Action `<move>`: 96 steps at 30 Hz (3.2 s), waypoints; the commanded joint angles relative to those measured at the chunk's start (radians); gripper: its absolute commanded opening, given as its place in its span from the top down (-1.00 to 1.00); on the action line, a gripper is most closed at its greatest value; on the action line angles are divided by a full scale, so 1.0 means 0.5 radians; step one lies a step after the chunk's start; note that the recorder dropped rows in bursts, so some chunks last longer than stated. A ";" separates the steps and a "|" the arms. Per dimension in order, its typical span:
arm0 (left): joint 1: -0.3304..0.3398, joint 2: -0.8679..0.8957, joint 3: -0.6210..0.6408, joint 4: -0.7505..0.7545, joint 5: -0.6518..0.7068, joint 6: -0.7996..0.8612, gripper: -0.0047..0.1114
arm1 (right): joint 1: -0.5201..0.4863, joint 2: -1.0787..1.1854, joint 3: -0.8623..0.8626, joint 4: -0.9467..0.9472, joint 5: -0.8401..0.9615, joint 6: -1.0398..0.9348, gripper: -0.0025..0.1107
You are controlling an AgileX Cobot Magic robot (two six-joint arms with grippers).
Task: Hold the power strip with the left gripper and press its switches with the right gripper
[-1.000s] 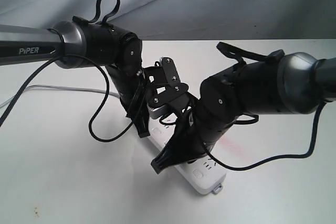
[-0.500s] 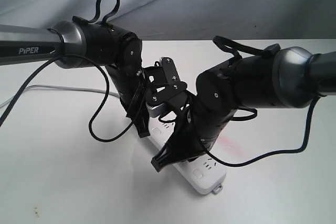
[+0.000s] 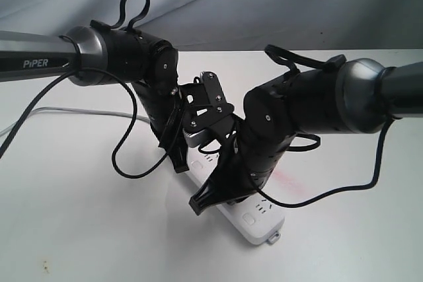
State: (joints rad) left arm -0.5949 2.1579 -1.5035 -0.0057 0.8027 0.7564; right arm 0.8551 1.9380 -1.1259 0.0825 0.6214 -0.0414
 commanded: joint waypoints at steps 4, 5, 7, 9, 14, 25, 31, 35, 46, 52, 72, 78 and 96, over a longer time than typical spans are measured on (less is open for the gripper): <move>-0.006 0.033 0.040 -0.029 0.085 0.006 0.92 | -0.013 0.138 0.024 -0.005 0.065 0.002 0.96; -0.006 0.033 0.040 -0.029 0.085 0.006 0.92 | -0.013 0.155 0.024 -0.005 0.086 0.002 0.96; -0.006 0.033 0.040 -0.029 0.085 0.006 0.92 | -0.008 0.191 0.024 0.005 0.130 0.002 0.96; -0.006 0.033 0.040 -0.029 0.085 0.006 0.92 | 0.028 0.216 0.024 0.005 0.162 0.002 0.96; -0.006 0.033 0.040 -0.029 0.085 0.006 0.92 | 0.175 0.226 0.024 -0.106 0.268 0.118 0.96; -0.006 0.033 0.040 -0.027 0.094 0.006 0.92 | 0.264 0.234 0.024 -0.406 0.428 0.288 0.96; -0.006 0.033 0.040 -0.027 0.098 0.006 0.92 | 0.264 0.299 0.024 -0.406 0.454 0.264 0.96; -0.006 0.033 0.040 -0.027 0.117 0.006 0.92 | 0.264 0.321 0.024 -0.406 0.458 0.256 0.96; -0.006 0.033 0.040 -0.070 0.116 0.002 0.92 | 0.264 0.326 0.024 -0.306 0.495 0.188 0.96; -0.006 0.033 0.040 -0.075 0.116 0.006 0.92 | 0.264 0.326 0.024 -0.183 0.510 0.083 0.96; -0.006 0.033 0.040 -0.075 0.130 0.006 0.92 | 0.261 0.144 -0.057 -0.456 0.502 0.295 0.96; -0.006 0.033 0.040 -0.075 0.130 0.006 0.92 | 0.261 0.020 -0.057 -0.456 0.442 0.304 0.96; -0.006 0.026 0.040 -0.075 0.107 0.006 0.92 | 0.261 0.020 -0.057 -0.791 0.228 0.610 0.96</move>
State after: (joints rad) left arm -0.5932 2.1559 -1.5035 -0.0215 0.8228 0.7602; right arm 0.9869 1.9338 -1.1675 -0.3052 0.7509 0.2527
